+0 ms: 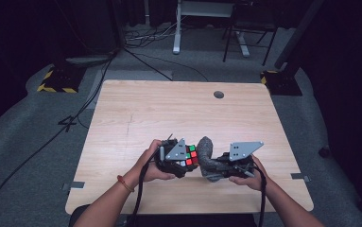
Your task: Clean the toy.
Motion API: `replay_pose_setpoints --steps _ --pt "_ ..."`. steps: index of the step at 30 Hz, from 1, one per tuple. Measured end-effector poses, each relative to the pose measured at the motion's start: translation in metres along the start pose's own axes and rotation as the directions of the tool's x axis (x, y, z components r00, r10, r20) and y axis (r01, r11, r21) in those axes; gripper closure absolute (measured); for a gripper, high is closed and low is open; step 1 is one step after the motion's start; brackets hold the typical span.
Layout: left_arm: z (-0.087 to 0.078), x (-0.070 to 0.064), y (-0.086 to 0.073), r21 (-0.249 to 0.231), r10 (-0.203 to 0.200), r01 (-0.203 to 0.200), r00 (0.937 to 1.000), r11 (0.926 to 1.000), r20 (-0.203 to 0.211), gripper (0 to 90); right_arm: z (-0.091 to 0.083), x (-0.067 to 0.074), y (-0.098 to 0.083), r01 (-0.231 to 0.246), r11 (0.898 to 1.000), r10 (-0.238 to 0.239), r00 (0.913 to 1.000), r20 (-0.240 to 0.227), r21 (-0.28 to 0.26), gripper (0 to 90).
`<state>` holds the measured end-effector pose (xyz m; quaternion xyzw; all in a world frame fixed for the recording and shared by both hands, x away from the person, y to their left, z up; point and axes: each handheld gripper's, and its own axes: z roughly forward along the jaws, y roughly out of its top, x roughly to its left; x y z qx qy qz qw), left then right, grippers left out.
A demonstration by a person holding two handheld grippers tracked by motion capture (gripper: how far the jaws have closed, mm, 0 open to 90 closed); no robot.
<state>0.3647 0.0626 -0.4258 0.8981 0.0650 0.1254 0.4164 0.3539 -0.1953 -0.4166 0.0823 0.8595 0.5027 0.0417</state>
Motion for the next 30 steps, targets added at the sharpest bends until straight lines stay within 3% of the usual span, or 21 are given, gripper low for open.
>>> replay_pose_setpoints --steps 4,8,12,14,17,20,26,30 --pt "0.008 -0.003 0.0 0.024 0.013 -0.014 0.9997 0.9996 0.023 33.6 -0.003 0.008 0.008 0.042 0.998 -0.043 0.9991 -0.003 -0.037 77.4" --pt "0.009 -0.007 0.001 0.028 0.018 -0.019 0.9991 0.9994 0.037 33.6 -0.006 0.006 0.009 0.03 0.998 -0.029 0.9993 0.023 -0.06 77.5" --pt "0.007 -0.013 0.006 0.023 0.045 -0.045 0.9984 0.9987 0.036 33.7 -0.003 -0.005 0.003 -0.009 1.0 0.01 0.9969 0.078 -0.02 77.5" --pt "0.007 -0.012 0.006 0.025 0.047 -0.048 0.9983 0.9985 0.034 33.6 -0.002 -0.008 -0.002 -0.028 1.0 0.029 0.9979 0.058 -0.009 77.5" --pt "0.007 -0.009 0.004 0.028 0.04 -0.041 0.9987 0.9988 0.031 33.6 0.003 -0.007 -0.005 -0.002 0.999 -0.001 0.9985 0.056 0.052 77.5" --pt "0.005 -0.006 0.003 0.027 0.036 -0.037 0.9992 0.999 0.019 33.6 0.006 -0.006 -0.006 -0.01 0.996 0.006 0.9992 0.04 0.085 77.4" --pt "0.007 0.001 -0.004 0.053 0.003 -0.003 1.0 0.9986 0.003 33.7 0.007 -0.001 -0.001 -0.001 0.998 0.0 0.9999 0.017 0.06 77.4" --pt "0.015 -0.001 -0.006 0.084 0.011 -0.013 0.9997 0.9964 0.022 33.7 -0.001 0.006 0.008 0.006 1.0 -0.007 0.9999 -0.013 -0.026 77.4"
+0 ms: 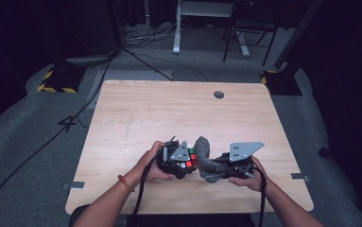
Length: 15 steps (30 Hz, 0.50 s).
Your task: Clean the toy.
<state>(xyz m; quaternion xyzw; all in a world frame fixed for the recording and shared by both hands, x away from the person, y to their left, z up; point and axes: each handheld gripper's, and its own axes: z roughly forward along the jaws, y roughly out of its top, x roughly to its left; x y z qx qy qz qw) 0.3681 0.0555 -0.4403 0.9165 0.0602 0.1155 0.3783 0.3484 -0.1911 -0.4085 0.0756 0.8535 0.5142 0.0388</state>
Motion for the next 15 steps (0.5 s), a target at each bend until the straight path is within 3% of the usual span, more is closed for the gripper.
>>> replay_pose_setpoints --steps 3,6,11,15 --pt "0.005 -0.006 0.003 0.018 0.029 -0.029 0.9995 0.9994 0.013 33.7 -0.002 0.001 0.004 0.013 0.999 -0.013 0.9998 0.015 -0.031 77.4" --pt "0.006 -0.009 0.004 0.024 0.039 -0.039 0.9992 0.9989 0.012 33.7 0.0 -0.003 0.002 -0.003 1.0 0.002 0.9979 0.064 0.005 77.5" --pt "-0.002 -0.01 0.004 -0.014 0.033 -0.032 0.9994 0.9994 0.011 33.6 0.004 -0.014 -0.008 -0.039 0.996 0.027 0.9902 0.137 0.081 77.6" --pt "-0.006 -0.007 0.005 -0.061 0.015 -0.014 0.9999 0.998 0.008 33.6 0.009 -0.024 -0.019 -0.084 0.989 0.067 0.9884 0.136 0.122 77.6"
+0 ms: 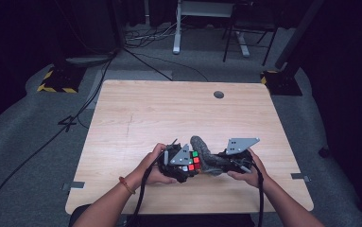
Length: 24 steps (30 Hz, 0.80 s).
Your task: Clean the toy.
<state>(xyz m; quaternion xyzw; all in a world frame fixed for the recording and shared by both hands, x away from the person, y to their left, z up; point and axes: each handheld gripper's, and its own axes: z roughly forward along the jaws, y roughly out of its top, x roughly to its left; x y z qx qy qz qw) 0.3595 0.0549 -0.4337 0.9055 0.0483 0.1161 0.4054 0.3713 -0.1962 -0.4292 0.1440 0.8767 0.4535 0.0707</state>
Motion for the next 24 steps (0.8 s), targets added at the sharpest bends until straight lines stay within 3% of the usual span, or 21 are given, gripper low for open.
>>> replay_pose_setpoints --steps 7,20,24 --pt "0.005 0.001 0.0 0.009 -0.007 0.006 0.9999 0.9999 0.01 33.5 -0.005 0.008 0.004 0.009 0.998 -0.015 0.9957 -0.092 -0.063 77.6" --pt "0.024 -0.004 0.003 0.093 0.029 -0.026 0.9991 0.9954 -0.03 33.3 -0.004 0.025 0.021 0.046 0.991 -0.059 0.9935 -0.097 -0.128 77.6" --pt "0.022 0.0 0.0 0.088 0.009 -0.006 0.9994 0.9961 -0.032 33.5 -0.004 0.022 0.02 0.043 0.993 -0.049 0.9975 -0.051 -0.109 77.6"
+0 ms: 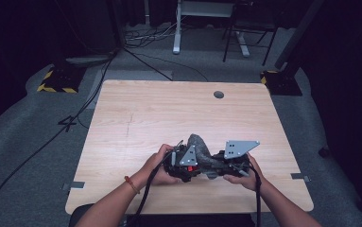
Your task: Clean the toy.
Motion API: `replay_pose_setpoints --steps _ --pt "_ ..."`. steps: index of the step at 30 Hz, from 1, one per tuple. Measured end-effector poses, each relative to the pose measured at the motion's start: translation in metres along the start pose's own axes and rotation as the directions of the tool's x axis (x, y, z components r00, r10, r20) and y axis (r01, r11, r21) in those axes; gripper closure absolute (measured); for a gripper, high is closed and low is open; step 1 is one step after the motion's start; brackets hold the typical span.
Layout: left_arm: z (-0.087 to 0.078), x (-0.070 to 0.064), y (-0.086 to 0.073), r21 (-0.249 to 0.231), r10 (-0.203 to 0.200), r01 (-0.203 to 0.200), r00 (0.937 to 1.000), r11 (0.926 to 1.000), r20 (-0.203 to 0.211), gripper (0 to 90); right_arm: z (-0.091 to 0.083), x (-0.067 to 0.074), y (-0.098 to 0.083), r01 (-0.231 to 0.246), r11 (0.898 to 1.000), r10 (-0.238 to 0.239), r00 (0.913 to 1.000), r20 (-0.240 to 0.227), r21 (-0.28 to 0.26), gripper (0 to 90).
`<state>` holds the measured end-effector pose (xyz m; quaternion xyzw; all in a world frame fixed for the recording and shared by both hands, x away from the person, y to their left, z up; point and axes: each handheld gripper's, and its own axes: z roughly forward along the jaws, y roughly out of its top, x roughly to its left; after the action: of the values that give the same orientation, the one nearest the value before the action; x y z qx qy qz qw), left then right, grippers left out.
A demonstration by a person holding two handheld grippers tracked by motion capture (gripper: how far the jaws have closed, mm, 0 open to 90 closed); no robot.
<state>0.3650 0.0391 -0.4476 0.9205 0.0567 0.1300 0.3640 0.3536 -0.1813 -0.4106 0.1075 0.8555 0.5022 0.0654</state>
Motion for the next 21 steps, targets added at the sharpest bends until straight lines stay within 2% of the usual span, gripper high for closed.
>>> replay_pose_setpoints --steps 3,5,7,9,11,13,15,16,18,21 --pt "-0.006 0.002 -0.001 -0.033 -0.007 0.007 1.0 0.9994 -0.001 33.6 -0.005 -0.008 -0.005 -0.021 1.0 0.02 0.9988 0.044 0.016 77.6" --pt "-0.011 0.003 0.0 -0.044 -0.014 0.014 0.9999 0.999 -0.006 33.6 -0.006 -0.014 -0.011 -0.047 0.998 0.045 0.9973 0.058 0.041 77.5" --pt "-0.015 0.005 -0.001 -0.065 -0.024 0.023 0.9997 0.9976 -0.011 33.7 -0.006 -0.02 -0.017 -0.073 0.994 0.068 0.9955 0.066 0.079 76.9" --pt "-0.02 0.006 -0.002 -0.095 -0.031 0.03 0.9995 0.9951 -0.004 33.7 -0.005 -0.024 -0.021 -0.07 0.99 0.06 0.9948 0.082 0.125 76.7" --pt "-0.025 0.007 -0.002 -0.119 -0.031 0.03 0.9995 0.9925 -0.004 33.7 -0.005 -0.027 -0.024 -0.091 0.988 0.085 0.9951 0.05 0.125 76.8" --pt "-0.027 0.007 -0.002 -0.15 -0.035 0.036 0.9994 0.988 0.007 33.6 -0.002 -0.027 -0.025 -0.084 0.985 0.078 0.996 0.043 0.152 76.8" --pt "-0.029 0.008 -0.002 -0.189 -0.055 0.061 0.9979 0.9802 0.034 33.6 0.0 -0.029 -0.028 -0.109 0.984 0.114 0.9932 -0.024 0.141 76.9" --pt "-0.029 0.008 -0.002 -0.202 -0.066 0.071 0.9972 0.9768 0.035 33.6 0.001 -0.029 -0.027 -0.106 0.986 0.114 0.9918 -0.058 0.128 76.8" --pt "-0.03 0.008 -0.002 -0.208 -0.055 0.061 0.9979 0.9761 0.033 33.5 -0.003 -0.028 -0.024 -0.094 0.993 0.104 0.9855 -0.134 0.075 76.9" --pt "-0.03 0.008 -0.003 -0.202 -0.046 0.052 0.9983 0.9781 0.036 33.3 -0.006 -0.026 -0.022 -0.073 0.996 0.08 0.9858 -0.148 0.05 77.0"
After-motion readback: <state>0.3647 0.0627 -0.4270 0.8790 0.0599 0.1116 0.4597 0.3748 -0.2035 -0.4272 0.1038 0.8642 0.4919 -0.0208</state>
